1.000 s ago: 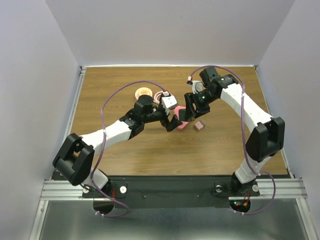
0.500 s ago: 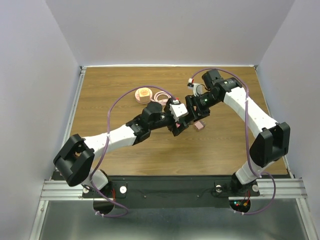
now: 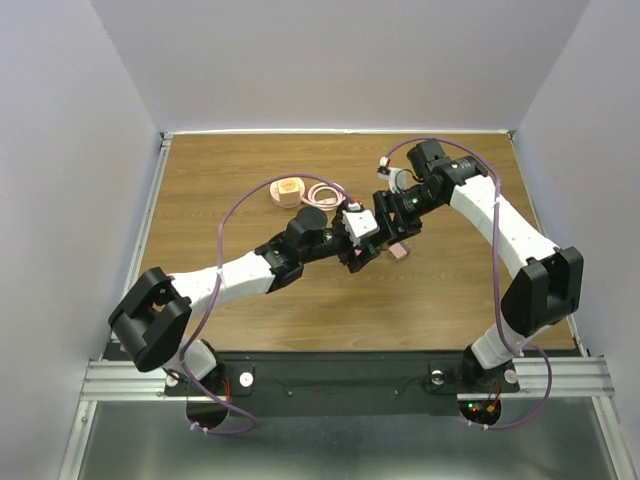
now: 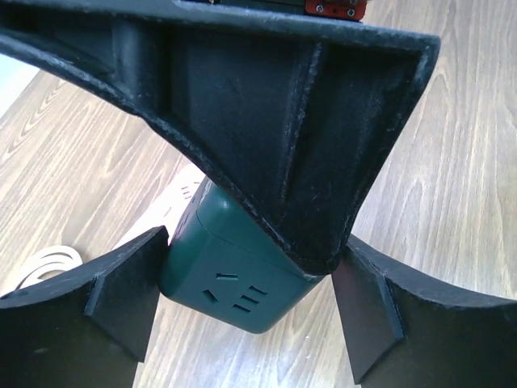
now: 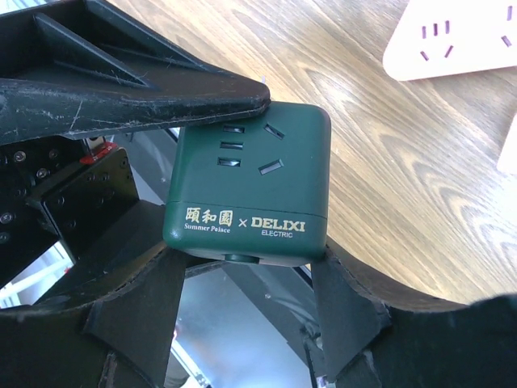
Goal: Insert the plug
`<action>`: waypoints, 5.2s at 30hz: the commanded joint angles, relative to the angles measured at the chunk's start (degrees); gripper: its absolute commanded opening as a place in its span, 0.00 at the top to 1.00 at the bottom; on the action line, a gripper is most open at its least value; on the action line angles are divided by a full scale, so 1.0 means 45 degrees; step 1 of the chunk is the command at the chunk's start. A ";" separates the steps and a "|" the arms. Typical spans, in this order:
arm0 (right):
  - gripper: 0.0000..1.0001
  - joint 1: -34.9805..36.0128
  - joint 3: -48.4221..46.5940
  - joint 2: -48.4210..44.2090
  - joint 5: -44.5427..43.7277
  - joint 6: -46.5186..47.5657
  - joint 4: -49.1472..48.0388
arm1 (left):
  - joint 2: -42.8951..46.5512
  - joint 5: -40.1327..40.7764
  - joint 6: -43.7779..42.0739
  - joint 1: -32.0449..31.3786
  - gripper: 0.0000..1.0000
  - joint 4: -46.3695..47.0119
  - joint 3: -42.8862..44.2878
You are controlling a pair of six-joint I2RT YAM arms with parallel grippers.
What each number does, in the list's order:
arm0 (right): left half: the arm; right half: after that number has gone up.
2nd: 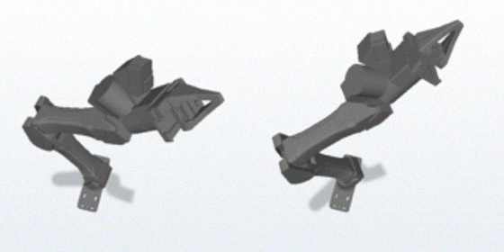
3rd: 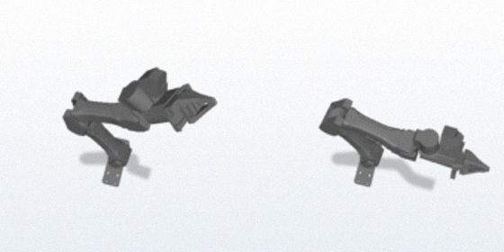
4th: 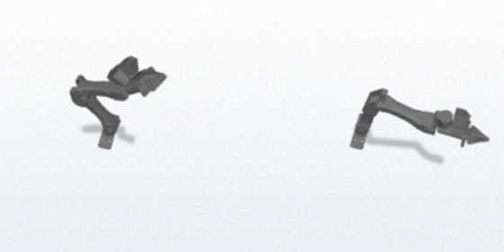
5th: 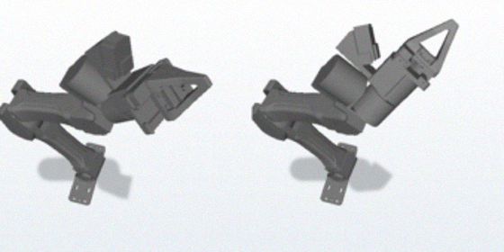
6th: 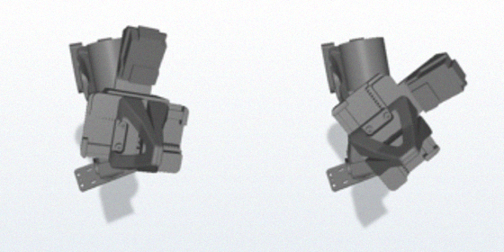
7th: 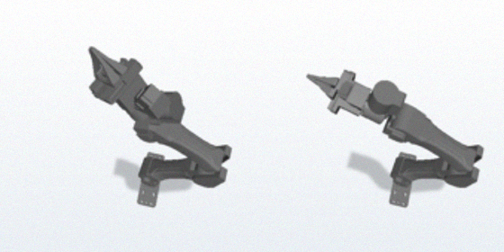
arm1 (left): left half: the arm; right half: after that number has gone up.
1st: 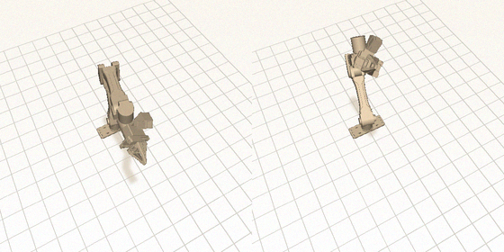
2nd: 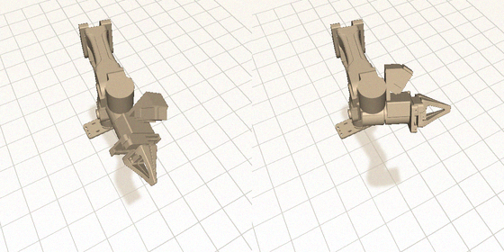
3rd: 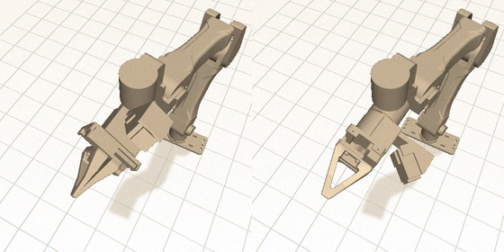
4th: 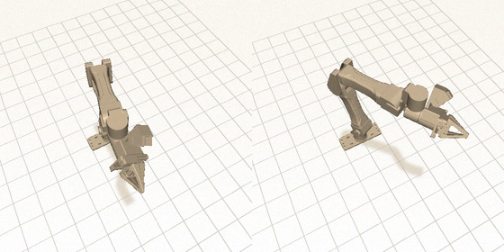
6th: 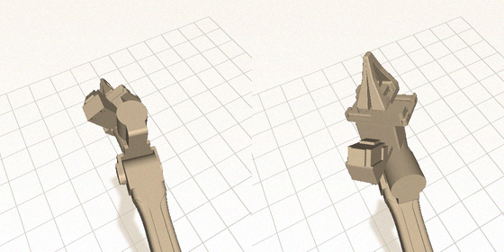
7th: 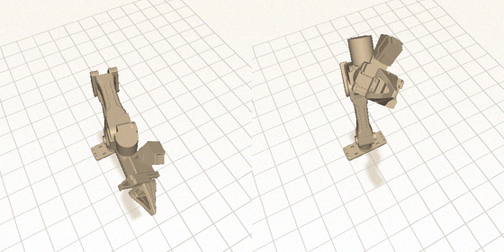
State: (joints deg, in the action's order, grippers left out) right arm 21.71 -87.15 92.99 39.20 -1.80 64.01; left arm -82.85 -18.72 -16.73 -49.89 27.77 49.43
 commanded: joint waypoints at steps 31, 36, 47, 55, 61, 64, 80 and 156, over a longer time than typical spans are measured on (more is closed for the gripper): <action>0.09 -0.0021 0.2550 -0.2734 -0.2930 -0.1573 -0.3951 | -0.0964 0.2538 0.7038 -0.0554 1.00 0.3224 -0.0027; 0.09 -0.0021 0.2883 -0.2658 -0.2833 -0.1279 -0.3990 | -0.0984 0.2422 0.7116 -0.0554 1.00 0.3262 0.0090; 0.17 -0.0002 0.3605 -0.2403 -0.1564 -0.1103 -0.4829 | -0.0984 0.2285 0.7097 -0.0554 1.00 0.3419 0.0109; 0.33 -0.0021 0.4094 -0.2305 -0.0841 -0.1220 -0.4908 | -0.0808 0.2636 0.6902 -0.0554 1.00 0.3536 0.0050; 0.74 -0.0021 0.4426 -0.2286 -0.0702 -0.1376 -0.4888 | -0.0749 0.2752 0.6921 -0.0554 1.00 0.3536 0.0129; 1.00 -0.0021 0.4329 -0.2344 -0.1715 -0.1493 -0.4908 | -0.0827 0.2929 0.6999 -0.0535 0.99 0.3050 0.0342; 0.99 -0.0138 0.0618 -0.0724 -0.7675 -0.0361 -0.5239 | -0.0516 -0.0037 0.6610 0.1124 0.02 0.2657 -0.1061; 0.99 0.1541 0.3235 0.1132 -0.6346 0.2276 -0.7739 | -0.7741 -0.3008 1.0378 0.3782 0.57 0.0489 0.4035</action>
State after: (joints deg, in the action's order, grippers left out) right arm 27.62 -72.42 96.79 14.17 8.08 30.74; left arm -117.21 -30.70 30.35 -32.32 29.50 65.49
